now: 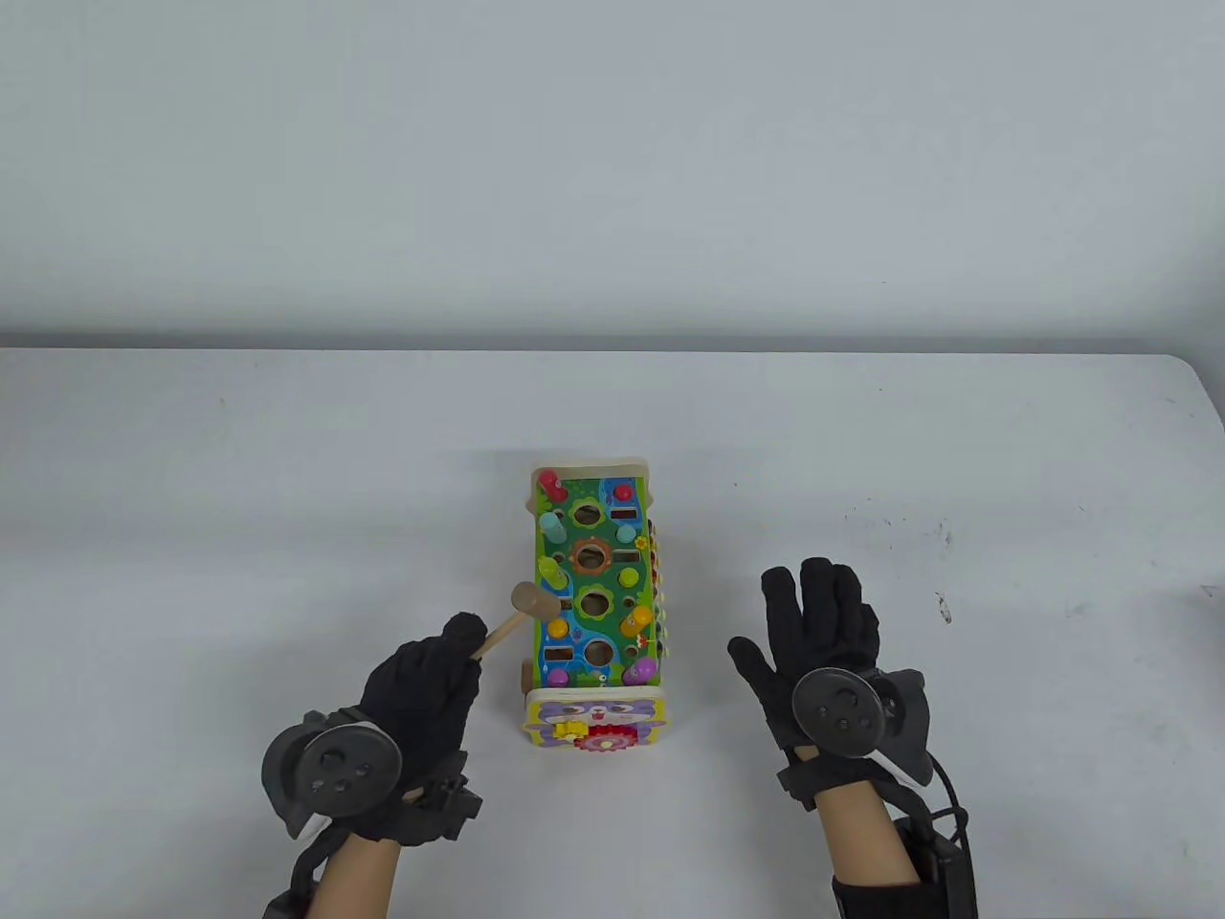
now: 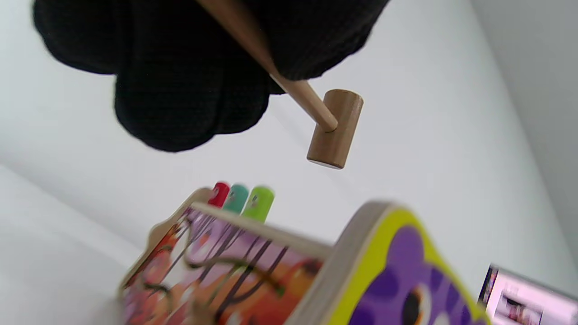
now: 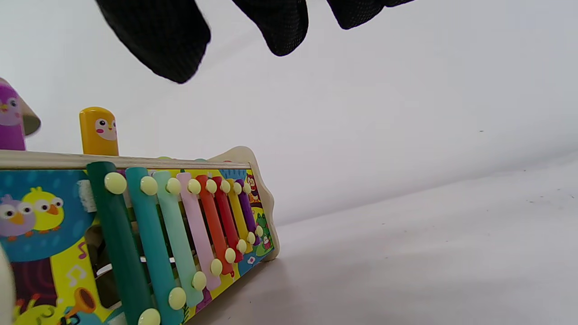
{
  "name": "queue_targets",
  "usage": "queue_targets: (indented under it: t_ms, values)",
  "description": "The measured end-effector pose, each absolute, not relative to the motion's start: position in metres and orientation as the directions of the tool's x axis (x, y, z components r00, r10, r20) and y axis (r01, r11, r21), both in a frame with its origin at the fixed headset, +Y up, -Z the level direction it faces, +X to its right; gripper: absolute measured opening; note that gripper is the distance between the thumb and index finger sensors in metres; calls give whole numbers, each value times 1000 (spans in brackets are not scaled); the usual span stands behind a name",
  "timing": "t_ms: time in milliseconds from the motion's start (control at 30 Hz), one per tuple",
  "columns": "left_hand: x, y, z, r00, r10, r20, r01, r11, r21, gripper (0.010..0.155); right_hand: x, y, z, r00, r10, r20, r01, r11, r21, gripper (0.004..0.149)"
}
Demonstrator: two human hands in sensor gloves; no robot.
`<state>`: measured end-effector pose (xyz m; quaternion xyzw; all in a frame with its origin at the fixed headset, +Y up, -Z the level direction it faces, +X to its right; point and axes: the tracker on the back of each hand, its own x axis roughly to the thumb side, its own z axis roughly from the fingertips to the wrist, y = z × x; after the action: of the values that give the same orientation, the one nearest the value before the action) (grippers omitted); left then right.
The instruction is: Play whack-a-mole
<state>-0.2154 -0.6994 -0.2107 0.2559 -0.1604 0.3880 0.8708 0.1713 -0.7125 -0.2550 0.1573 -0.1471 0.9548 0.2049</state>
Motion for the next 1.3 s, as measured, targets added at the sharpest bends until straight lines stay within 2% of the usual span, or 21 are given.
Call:
queue_targets:
  t_ms: [133,267,500,567,633,700,800,933,1067,1167,1300]
  values:
    - [-223,-689,-209,543,664,514,-839,400,370,52,172,-712,-255,-864,349,363,-444,-868,-223,71]
    - [-223,-682,-218,494,697,520,-868,365,336,53,172,-711,-255,-862,348,368,-448,-864,-232,71]
    - [-207,-691,-241,676,589,443,-734,590,336,51,173,-712,-255,-863,350,364,-448,-863,-234,71]
    - [-201,-695,-247,752,513,414,-647,695,314,51,172,-713,-255,-866,347,361,-443,-868,-227,71]
    - [-194,-699,-252,843,400,360,-500,829,251,50,172,-713,-256,-868,344,357,-436,-873,-218,71]
    - [-191,-699,-254,867,346,358,-443,864,239,49,172,-713,-256,-868,344,357,-435,-874,-216,71]
    - [-195,-693,-249,828,404,389,-536,775,335,50,172,-713,-256,-866,349,359,-442,-869,-221,71]
    - [-211,-676,-242,672,581,459,-741,526,418,50,173,-712,-255,-862,357,361,-454,-861,-231,71]
    - [-218,-668,-245,530,674,515,-843,351,408,51,173,-711,-255,-857,362,366,-462,-856,-234,71]
    - [-216,-668,-251,524,691,499,-847,358,394,51,173,-712,-254,-854,364,371,-466,-852,-237,71]
    - [-207,-672,-268,647,623,440,-763,513,393,51,173,-712,-254,-854,363,374,-467,-851,-241,71]
